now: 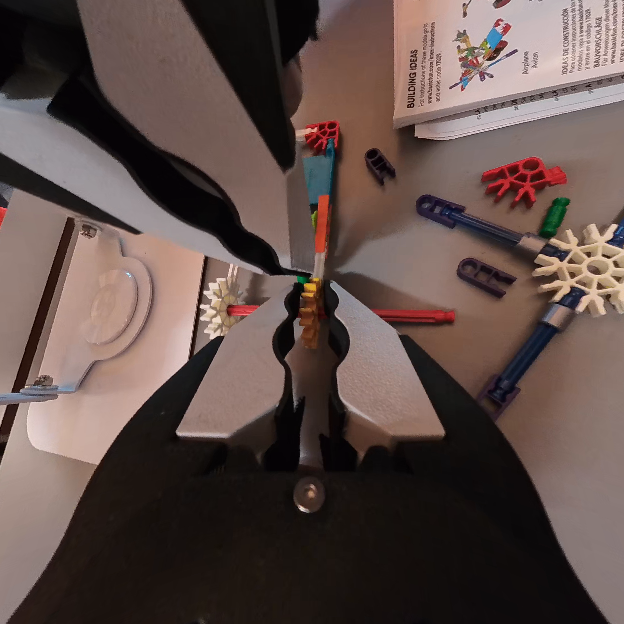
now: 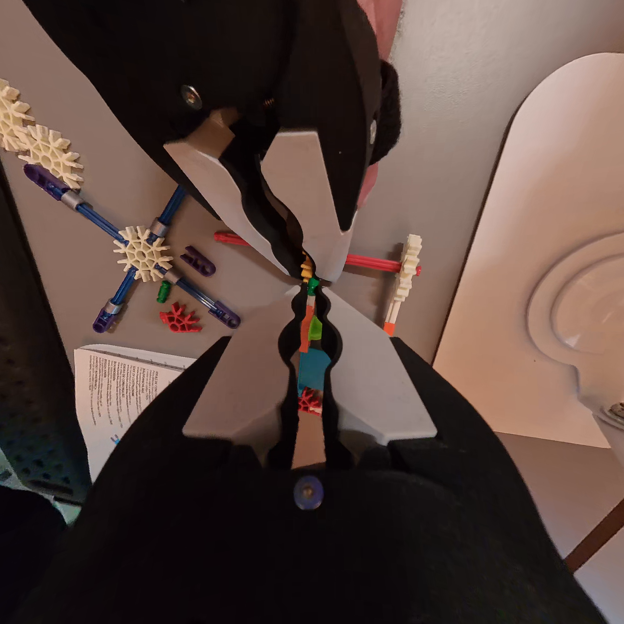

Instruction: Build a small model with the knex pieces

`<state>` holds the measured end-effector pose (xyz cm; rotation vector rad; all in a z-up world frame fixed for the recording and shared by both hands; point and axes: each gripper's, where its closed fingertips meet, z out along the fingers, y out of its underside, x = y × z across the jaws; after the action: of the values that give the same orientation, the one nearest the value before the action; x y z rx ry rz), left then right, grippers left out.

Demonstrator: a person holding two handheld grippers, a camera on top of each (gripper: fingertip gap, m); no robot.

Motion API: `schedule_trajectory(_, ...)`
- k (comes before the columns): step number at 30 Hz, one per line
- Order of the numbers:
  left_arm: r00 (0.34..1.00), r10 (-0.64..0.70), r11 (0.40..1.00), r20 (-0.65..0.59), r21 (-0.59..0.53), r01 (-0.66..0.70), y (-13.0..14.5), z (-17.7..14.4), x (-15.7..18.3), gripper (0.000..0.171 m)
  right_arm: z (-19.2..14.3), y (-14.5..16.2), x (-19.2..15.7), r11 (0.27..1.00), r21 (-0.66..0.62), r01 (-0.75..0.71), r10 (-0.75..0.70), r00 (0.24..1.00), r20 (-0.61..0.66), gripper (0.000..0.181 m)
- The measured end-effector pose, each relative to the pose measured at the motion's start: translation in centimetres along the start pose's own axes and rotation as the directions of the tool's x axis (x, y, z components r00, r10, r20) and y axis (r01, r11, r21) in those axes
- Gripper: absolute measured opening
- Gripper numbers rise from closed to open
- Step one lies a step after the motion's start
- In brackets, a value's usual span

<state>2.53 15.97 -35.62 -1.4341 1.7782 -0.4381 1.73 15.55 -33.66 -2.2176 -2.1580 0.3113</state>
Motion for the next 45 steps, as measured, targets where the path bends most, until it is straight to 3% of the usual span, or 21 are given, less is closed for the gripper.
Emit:
schedule_trajectory(7, 1.000, 0.012, 1.000, -0.024, 0.006, -0.012, -0.1, 0.0, 0.5, 0.010, 0.1, 0.0, -0.6, 0.998, -0.068, -0.013, 0.014, 1.000, 0.023, 0.002)
schedule_trajectory(14, 0.999, -0.016, 1.000, -0.039, 0.024, 0.017, -0.2, -0.2, 0.4, 0.008, -0.1, -0.2, -0.8, 0.997, 0.040, -0.061, 0.059, 0.997, 0.045, 0.003)
schedule_trajectory(23, 1.000, -0.023, 1.000, -0.019, 0.004, 0.023, -0.1, -0.1, 0.3, 0.007, -0.2, -1.1, -1.2, 0.977, 0.215, -0.002, 0.026, 0.994, -0.108, 0.001)
schedule_trajectory(30, 1.000, -0.012, 1.000, -0.015, 0.015, 0.012, -0.3, -0.1, 0.3, 0.007, -0.7, -0.1, -0.5, 0.954, 0.274, 0.122, -0.017, 0.934, -0.356, 0.011)
schedule_trajectory(36, 1.000, -0.008, 1.000, -0.003, 0.020, 0.008, -0.3, -0.1, 0.2, 0.007, 0.1, -0.6, -0.6, 0.925, 0.347, 0.157, -0.013, 0.924, -0.382, 0.016)
schedule_trajectory(45, 1.000, 0.001, 1.000, -0.005, 0.001, -0.001, -0.1, 0.0, 0.3, 0.007, 0.6, -0.5, -0.5, 0.925, 0.338, 0.171, -0.020, 0.913, -0.407, 0.014)
